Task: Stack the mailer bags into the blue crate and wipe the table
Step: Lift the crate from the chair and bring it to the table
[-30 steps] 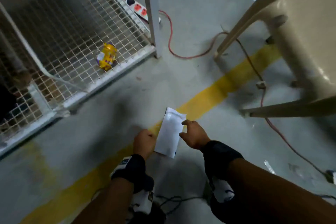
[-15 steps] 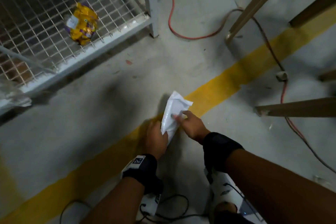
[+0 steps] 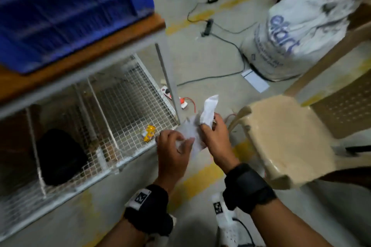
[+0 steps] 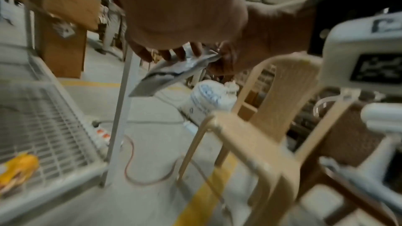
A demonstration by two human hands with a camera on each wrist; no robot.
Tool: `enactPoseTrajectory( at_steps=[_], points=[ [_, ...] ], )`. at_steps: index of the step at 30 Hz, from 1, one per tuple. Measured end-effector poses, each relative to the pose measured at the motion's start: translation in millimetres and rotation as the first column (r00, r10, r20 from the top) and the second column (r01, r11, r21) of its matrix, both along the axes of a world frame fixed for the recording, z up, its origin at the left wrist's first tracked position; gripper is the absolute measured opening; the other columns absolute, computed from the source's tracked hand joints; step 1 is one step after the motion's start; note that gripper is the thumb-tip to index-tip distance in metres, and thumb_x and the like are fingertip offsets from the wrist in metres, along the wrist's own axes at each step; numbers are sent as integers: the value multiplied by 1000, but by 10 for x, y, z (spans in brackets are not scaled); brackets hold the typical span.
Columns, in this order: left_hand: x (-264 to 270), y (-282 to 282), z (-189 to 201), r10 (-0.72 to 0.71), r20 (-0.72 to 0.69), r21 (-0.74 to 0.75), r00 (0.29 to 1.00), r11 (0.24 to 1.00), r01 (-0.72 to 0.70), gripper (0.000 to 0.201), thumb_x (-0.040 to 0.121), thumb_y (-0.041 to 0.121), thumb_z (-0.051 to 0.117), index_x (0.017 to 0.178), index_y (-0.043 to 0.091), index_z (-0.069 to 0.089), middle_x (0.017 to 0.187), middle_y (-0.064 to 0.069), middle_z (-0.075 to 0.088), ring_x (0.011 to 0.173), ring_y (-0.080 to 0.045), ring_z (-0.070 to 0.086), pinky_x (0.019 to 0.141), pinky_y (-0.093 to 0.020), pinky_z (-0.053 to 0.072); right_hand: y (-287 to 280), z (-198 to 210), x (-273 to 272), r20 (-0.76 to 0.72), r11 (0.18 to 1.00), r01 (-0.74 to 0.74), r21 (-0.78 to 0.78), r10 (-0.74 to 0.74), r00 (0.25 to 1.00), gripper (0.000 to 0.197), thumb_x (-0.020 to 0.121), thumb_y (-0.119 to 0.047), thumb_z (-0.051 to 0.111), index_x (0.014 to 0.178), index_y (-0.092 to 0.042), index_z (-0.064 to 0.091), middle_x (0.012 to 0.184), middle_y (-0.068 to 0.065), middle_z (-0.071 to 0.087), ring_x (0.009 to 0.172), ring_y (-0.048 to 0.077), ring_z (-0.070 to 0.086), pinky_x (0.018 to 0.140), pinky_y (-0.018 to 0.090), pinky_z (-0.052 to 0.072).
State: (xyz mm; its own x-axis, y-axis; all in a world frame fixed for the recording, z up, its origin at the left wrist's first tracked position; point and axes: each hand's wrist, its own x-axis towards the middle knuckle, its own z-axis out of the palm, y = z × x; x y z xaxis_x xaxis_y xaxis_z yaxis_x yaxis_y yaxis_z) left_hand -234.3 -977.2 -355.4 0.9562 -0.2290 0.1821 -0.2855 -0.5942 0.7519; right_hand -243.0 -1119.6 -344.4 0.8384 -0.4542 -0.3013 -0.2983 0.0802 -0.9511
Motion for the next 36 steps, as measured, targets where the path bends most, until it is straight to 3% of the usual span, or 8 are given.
enactPoseTrajectory(
  at_steps=[3,6,11,18,24,28,33,36],
  points=[
    [229,27,929,235,-310,-179,921,937,-299,58,81,71,48,107,20,54,116,-6,53,109,-22,50,101,-38,39,-81,1109,145,138,999,1,50,-8,990,34,74,-24,60,108,-21,58,98,-1,69,87,9,66,75,28,54],
    [313,-2,1818,120,-602,-463,789,752,-468,71,73,73,67,126,28,49,131,-4,57,116,-19,59,102,-44,48,-80,2081,348,242,992,-98,76,77,967,41,75,-24,61,115,-24,54,98,4,69,81,8,65,67,23,49],
    [556,170,3134,378,-207,-576,902,698,-425,28,83,3,74,100,22,61,106,-1,66,102,-16,64,87,-32,51,79,3318,814,410,978,-210,15,186,893,65,73,-49,64,132,-35,43,114,6,68,99,17,68,80,36,56],
    [1628,1070,4403,383,179,-397,906,871,-290,22,81,3,75,79,23,67,88,3,68,88,-1,60,83,-8,40,429,4328,1639,538,968,-128,-215,226,812,66,81,-27,78,134,-28,39,102,-17,64,88,-2,64,71,14,50],
    [2831,1728,4529,341,38,-98,939,937,-336,7,79,12,79,79,13,72,85,1,70,98,-22,66,80,-26,48,875,4406,2477,328,818,-122,-562,356,875,65,78,-35,73,133,-32,38,108,-1,62,99,20,62,73,25,48],
    [3201,2056,4318,339,-68,475,938,838,-268,41,82,54,71,110,24,69,152,-22,34,146,-37,20,111,-38,25,885,4299,2867,-83,357,-172,-918,251,964,54,81,-56,59,128,-29,52,135,5,41,122,31,42,95,48,37],
    [3152,2184,3805,369,-217,470,904,851,-234,107,67,90,43,150,23,31,161,-25,3,148,-43,-2,116,-46,21,651,4035,3188,-334,220,-423,-879,349,875,44,86,-30,53,127,-16,46,128,13,44,110,39,55,87,43,47],
    [3063,2094,3663,373,-102,456,922,842,-290,90,78,75,53,149,24,32,161,-23,-6,147,-44,8,114,-45,30,594,3939,3220,-356,237,-460,-855,376,855,38,87,-20,49,124,-11,46,121,15,46,104,40,58,82,40,46]
  ],
)
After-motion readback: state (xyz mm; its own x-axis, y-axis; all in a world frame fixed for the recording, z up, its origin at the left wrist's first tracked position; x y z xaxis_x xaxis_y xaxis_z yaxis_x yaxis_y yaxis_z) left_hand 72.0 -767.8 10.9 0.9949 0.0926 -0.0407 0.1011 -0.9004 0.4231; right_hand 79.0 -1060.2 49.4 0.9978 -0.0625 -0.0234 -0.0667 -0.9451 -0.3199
